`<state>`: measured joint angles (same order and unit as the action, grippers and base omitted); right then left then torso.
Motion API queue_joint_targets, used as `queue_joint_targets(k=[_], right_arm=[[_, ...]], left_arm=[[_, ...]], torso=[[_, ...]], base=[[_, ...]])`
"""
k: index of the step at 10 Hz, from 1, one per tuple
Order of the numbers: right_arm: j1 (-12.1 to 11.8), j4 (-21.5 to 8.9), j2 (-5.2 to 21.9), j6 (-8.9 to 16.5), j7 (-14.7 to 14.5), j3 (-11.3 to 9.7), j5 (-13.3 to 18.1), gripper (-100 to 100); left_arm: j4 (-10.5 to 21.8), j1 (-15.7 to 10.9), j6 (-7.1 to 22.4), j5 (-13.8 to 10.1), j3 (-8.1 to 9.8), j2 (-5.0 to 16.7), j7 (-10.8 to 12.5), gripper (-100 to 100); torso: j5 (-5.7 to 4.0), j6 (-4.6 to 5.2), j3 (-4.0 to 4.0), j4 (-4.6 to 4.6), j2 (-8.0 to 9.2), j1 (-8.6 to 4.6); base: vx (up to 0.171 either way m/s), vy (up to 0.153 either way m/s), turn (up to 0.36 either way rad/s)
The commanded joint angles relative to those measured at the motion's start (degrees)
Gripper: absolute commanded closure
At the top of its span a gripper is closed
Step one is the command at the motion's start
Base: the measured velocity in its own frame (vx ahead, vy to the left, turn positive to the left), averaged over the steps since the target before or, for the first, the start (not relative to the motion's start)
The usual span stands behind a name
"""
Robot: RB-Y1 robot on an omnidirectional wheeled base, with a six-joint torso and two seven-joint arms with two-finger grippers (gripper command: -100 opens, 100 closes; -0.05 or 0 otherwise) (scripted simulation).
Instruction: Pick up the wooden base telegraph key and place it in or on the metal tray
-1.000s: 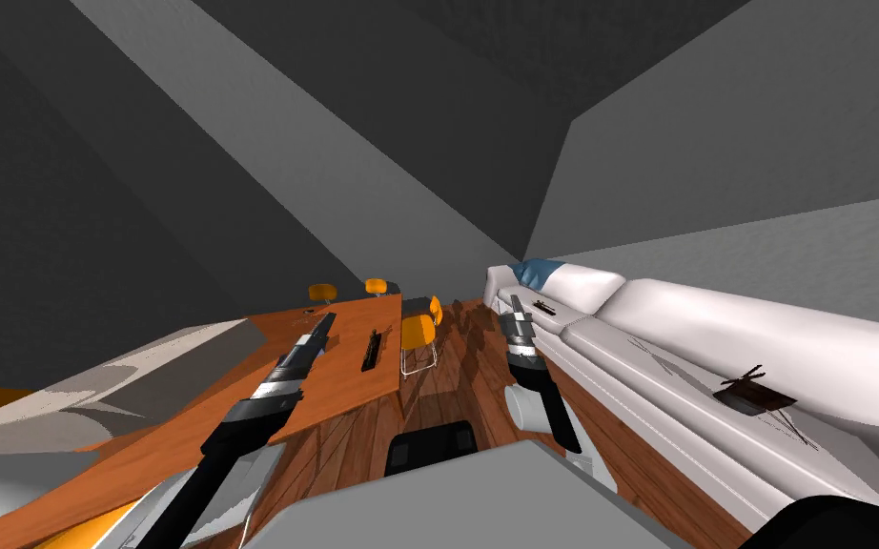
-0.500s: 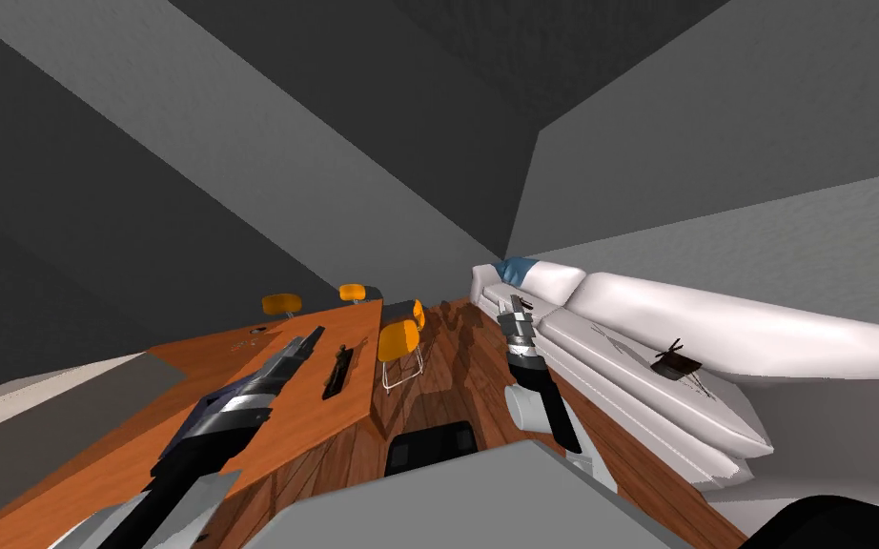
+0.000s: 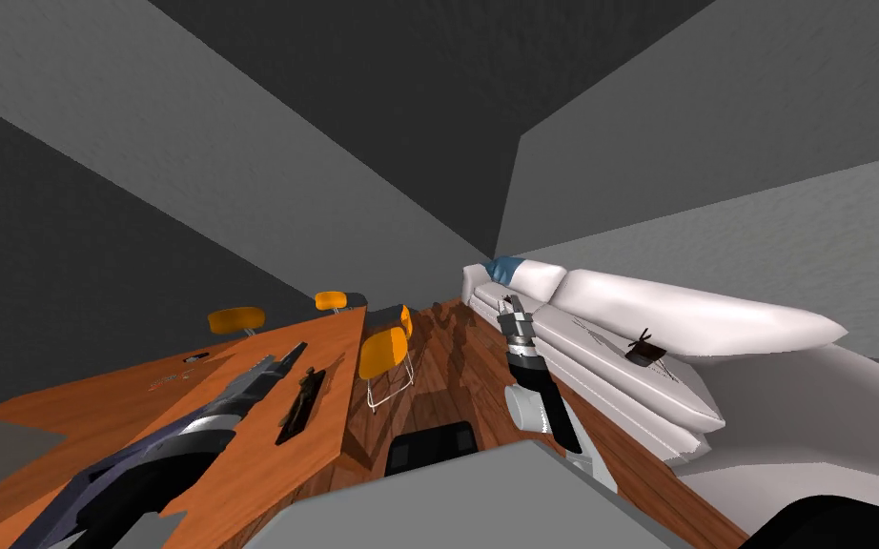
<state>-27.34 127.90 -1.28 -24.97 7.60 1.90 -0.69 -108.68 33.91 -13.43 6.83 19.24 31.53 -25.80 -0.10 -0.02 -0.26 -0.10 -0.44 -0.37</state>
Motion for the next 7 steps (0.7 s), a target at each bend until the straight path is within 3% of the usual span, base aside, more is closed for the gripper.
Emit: queue_joint_targets(k=[1,4,5,7], right_arm=[[0.00,0.00,0.00,0.00,0.00,0.00,0.00,0],[0.00,0.00,0.01,0.00,0.00,0.00,0.00,0],[0.00,0.00,0.01,0.00,0.00,0.01,0.00,0],[0.01,0.00,0.01,0.00,0.00,0.01,0.00,0]], left_arm=[[1.89,-0.29,0.81,0.32,-0.05,0.46,-1.22,-100],[7.75,2.42,2.40,0.75,1.08,2.67,-4.61,-100],[7.77,2.42,2.40,0.75,1.08,2.67,-4.61,-100],[11.52,4.40,3.32,1.08,1.34,3.49,-6.70,-100]], torso=[[0.00,0.00,0.00,0.00,0.00,0.00],[0.04,0.00,0.06,0.02,0.10,0.21],[0.05,0.00,0.01,0.01,0.02,0.28],[0.06,-0.01,0.14,0.05,0.25,0.27]], base=[[0.120,-0.039,-0.047],[0.137,-0.025,-0.172],[0.109,-0.001,-0.041],[0.095,-0.015,-0.121]])
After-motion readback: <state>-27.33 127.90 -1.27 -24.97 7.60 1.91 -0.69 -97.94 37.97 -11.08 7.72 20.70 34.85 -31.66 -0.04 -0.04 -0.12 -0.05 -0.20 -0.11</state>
